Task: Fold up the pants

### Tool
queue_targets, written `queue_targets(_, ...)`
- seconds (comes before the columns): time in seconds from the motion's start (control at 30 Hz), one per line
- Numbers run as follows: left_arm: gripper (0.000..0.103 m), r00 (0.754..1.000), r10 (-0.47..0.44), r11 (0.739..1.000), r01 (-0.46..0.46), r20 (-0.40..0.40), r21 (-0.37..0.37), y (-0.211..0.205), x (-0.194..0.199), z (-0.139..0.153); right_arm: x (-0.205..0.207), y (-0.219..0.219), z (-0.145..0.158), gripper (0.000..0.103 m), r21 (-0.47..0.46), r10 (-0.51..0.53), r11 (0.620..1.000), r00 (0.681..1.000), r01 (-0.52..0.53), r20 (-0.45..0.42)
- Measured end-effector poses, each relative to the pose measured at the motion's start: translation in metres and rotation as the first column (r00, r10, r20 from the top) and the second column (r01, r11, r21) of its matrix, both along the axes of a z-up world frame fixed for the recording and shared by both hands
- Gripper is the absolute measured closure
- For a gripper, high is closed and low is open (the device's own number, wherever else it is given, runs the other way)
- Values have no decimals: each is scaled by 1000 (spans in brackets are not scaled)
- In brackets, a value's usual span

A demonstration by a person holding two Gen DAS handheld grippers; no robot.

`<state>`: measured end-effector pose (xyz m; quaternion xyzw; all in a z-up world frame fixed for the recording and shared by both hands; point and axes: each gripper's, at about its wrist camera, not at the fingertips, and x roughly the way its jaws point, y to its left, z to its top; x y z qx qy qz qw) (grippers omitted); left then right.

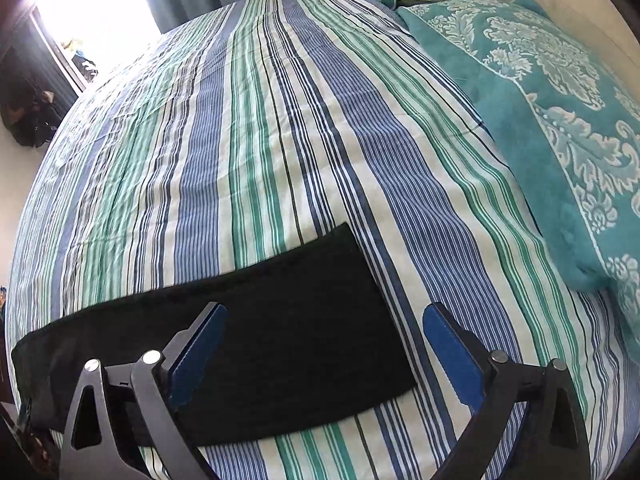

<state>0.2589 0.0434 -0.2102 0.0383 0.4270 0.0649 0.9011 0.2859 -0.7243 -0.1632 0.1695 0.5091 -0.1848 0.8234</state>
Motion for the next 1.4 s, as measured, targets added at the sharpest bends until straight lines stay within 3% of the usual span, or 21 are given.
queue_targets(0.13, 1, 1000, 0, 1000, 0, 6, -2, 0, 1, -2, 38, -6, -26, 21, -82, -11, 997, 997, 5, -73)
queue_targets(0.2, 1, 1000, 0, 1000, 0, 8, 1, 0, 1, -2, 36, -11, -42, 50, -53, -31, 998, 995, 26, -95)
queue_targets(0.23, 1, 1000, 0, 1000, 0, 8, 3, 0, 2, -2, 32, -12, -43, 79, -12, -36, 999, 997, 35, -65)
queue_targets(0.27, 1, 1000, 0, 1000, 0, 8, 4, -1, 2, -3, 24, -12, -39, 91, -15, -53, 998, 998, 53, -30)
queue_targets(0.43, 1, 1000, 2, 1000, -2, 5, 14, -2, 2, -2, -47, 26, 19, 95, -71, 41, 997, 974, -25, 223)
queue_targets(0.57, 1, 1000, 4, 1000, -4, -1, 27, -4, 3, -1, -151, 89, 61, 95, -152, 133, 985, 932, -86, 336)
queue_targets(0.7, 1, 1000, 12, 999, -12, -9, 45, -6, 3, 0, -272, 122, 53, 103, -97, 4, 995, 923, 36, 385)
queue_targets(0.83, 0, 999, 35, 998, -33, -38, 62, -7, 6, 4, -369, 119, 19, 103, -41, -286, 949, 910, 311, 301)
queue_targets(0.93, 0, 994, 52, 997, -45, -91, 69, -9, 4, 13, -411, 116, 12, 95, 50, -437, 895, 848, 443, 300)
queue_targets(1.0, 1, 993, 54, 998, -50, -101, 41, -9, -5, 21, -430, 117, 20, 68, 106, -462, 883, 811, 457, 359)
queue_targets(1.03, 1, 994, 55, 998, -54, -98, 14, -8, -13, 26, -433, 122, 24, 40, 118, -459, 885, 803, 450, 379)
queue_targets(1.07, 1, 994, 48, 998, -50, -98, -23, -8, -21, 29, -430, 127, 27, 31, 136, -445, 893, 800, 429, 402)
queue_targets(1.13, 1, 995, 27, 996, -35, -94, -80, -8, -38, 35, -413, 139, 26, 31, 248, -398, 916, 802, 317, 445)
queue_targets(1.17, 1, 996, 10, 995, -19, -93, -98, -8, -46, 38, -399, 144, 20, 31, 340, -385, 909, 802, 242, 457)
queue_targets(1.23, 1, 995, -28, 993, 17, -91, -117, -12, -62, 43, -373, 152, 1, 31, 519, -403, 845, 795, 132, 453)
queue_targets(1.3, 1, 995, -62, 992, 53, -80, -110, -15, -77, 47, -347, 153, -23, 31, 626, -453, 768, 803, 132, 387)
queue_targets(1.4, 1, 991, -115, 990, 108, -73, -94, -18, -95, 52, -326, 145, -51, 31, 657, -542, 719, 774, 225, 328)
